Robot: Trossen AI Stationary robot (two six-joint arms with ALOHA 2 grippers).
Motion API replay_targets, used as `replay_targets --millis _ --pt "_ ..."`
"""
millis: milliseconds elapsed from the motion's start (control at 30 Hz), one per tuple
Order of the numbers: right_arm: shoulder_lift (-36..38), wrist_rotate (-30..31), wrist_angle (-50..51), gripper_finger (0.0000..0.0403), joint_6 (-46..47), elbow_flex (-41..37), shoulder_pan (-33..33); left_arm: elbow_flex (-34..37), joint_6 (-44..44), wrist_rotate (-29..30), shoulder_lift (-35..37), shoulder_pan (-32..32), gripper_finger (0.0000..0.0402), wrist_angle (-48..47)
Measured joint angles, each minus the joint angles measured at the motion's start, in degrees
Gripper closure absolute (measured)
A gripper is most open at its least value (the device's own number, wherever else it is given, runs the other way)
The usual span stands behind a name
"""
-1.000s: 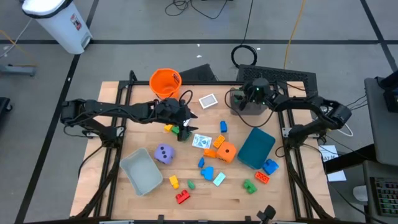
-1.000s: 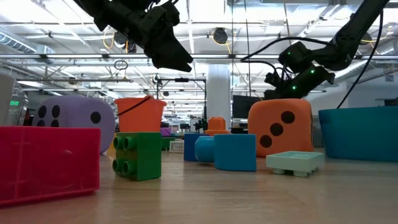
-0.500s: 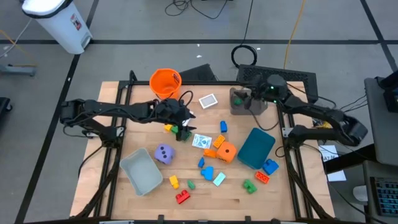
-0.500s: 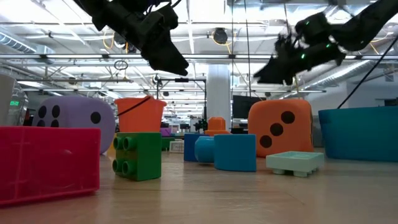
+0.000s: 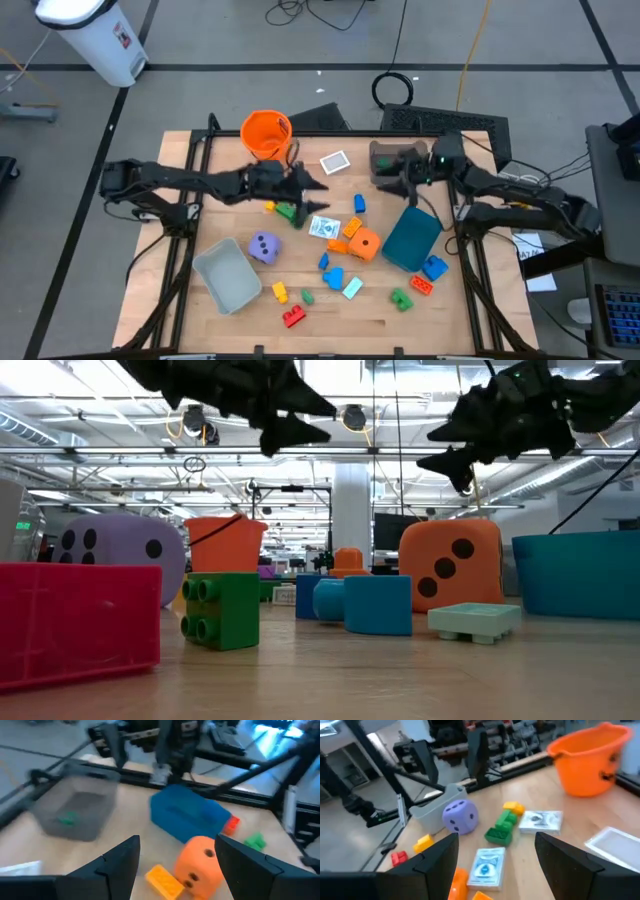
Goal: Pick & Place Toys
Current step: Put the yellow game piece into the black bin
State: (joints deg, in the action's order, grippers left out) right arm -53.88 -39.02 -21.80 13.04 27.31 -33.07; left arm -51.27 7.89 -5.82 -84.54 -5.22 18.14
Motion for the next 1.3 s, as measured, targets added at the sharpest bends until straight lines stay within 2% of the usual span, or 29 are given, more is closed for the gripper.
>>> replay_targets --millis 300,500,833,1300 --pt "-2.9 19.8 -31.0 0.0149 -0.2 -13.3 15.3 1.1 -6.1 8.5 -13.5 7.7 0.0135 25.2" --pt "-3.3 21.0 -43.7 0.0149 -0.2 -19.5 19.1 1.1 -7.6 9.4 -17.6 8.2 0.0135 31.4" --pt "-3.3 20.8 -44.5 0.0149 -0.2 -24.6 19.3 1.0 -10.5 9.0 -16.6 7.0 0.0135 32.3" --pt "-3.3 20.9 -41.6 0.0149 -0.2 -24.8 19.3 1.0 -10.3 8.8 -16.6 6.3 0.0135 29.0"
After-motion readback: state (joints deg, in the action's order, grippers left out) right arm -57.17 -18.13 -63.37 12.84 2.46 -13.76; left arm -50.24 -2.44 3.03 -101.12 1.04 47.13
